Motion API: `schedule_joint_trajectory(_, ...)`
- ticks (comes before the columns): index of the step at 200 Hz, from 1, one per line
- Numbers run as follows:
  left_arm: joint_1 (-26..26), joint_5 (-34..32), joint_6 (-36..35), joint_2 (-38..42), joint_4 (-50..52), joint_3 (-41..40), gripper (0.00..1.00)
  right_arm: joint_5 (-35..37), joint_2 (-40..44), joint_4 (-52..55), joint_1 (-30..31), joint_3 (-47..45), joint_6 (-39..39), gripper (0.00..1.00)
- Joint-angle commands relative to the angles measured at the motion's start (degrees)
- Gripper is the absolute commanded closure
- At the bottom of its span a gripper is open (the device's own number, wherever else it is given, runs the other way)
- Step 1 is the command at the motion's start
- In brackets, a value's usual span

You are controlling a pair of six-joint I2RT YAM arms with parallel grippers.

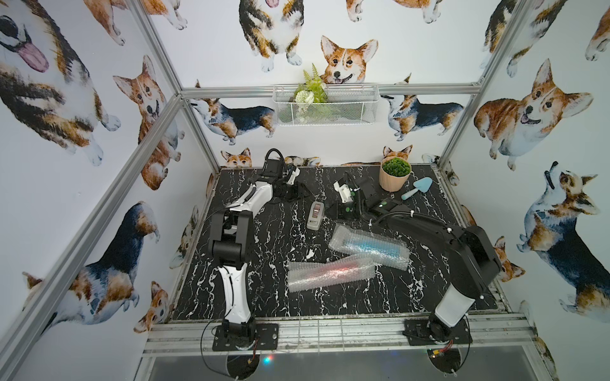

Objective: Wrap wine bottles in bubble wrap
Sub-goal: Tear off the tape using the Tape Cutter.

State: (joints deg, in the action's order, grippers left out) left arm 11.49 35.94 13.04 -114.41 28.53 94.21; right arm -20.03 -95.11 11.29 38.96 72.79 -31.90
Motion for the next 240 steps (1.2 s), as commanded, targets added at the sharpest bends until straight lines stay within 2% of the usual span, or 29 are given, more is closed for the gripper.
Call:
schedule_joint_trajectory(1,-0.1,-1.6,-8.7,5.0,6.9,1.9,0.43,-1.4,5.1,5.1,-0.8,-1.2,17.5,1.0)
schedule_joint_trajectory(18,-0.1,1.4,-16.0,11.1,9.3,0.6,0.42,-1.7,9.0,9.6,-1.4,-0.6,25.9,1.0)
schedule_joint_trajectory(43,1.3,7.5,-26.5,22.1,8.5,-5.1,0.41,-3.3,12.4,16.3,-1.8,1.9,34.2,1.0)
schedule_joint_trajectory(53,3.7,6.7,-31.9,26.3,8.6,-7.1,0.4,-4.0,12.8,19.8,-1.8,3.6,37.0,1.0)
schedule_joint_trajectory(63,6.5,4.4,-36.2,30.2,8.3,-9.4,0.31,-4.0,12.9,23.3,-1.8,5.3,39.5,1.0)
schedule_joint_trajectory(79,10.2,2.5,-40.5,35.3,7.5,-12.8,0.24,-5.0,13.3,27.1,-1.9,7.3,42.0,1.0)
schedule_joint_trajectory(100,12.3,3.6,-41.0,39.1,6.1,-15.6,0.2,-7.6,14.3,29.0,-1.9,8.8,42.9,1.0)
schedule_joint_trajectory(116,14.2,3.6,-42.7,40.4,8.8,-15.0,0.2,-7.8,14.0,31.1,-2.1,10.6,41.9,1.0)
schedule_joint_trajectory(132,17.5,-2.9,-47.7,43.2,9.4,-17.2,0.2,-8.1,13.5,33.3,-2.2,12.0,41.9,1.0)
schedule_joint_trajectory(146,20.5,-10.1,-50.6,46.6,3.4,-22.3,0.2,-9.2,13.2,34.2,-2.3,12.9,41.1,1.0)
schedule_joint_trajectory(161,22.3,-12.6,-51.3,48.9,-1.8,-25.5,0.19,-9.6,12.6,36.0,-2.2,14.3,40.4,1.0)
schedule_joint_trajectory(186,25.9,-18.9,-52.4,48.5,-4.4,-25.2,0.21,-11.3,12.3,37.1,-2.2,15.5,39.6,1.0)
schedule_joint_trajectory(205,27.0,-18.1,-51.3,47.2,-6.8,-24.7,0.22,-11.1,12.7,37.1,-2.1,15.6,39.5,1.0)
schedule_joint_trajectory(240,28.4,-17.0,-49.4,44.2,-5.6,-21.3,0.34,-11.1,12.2,38.7,-2.0,16.9,39.7,1.0)
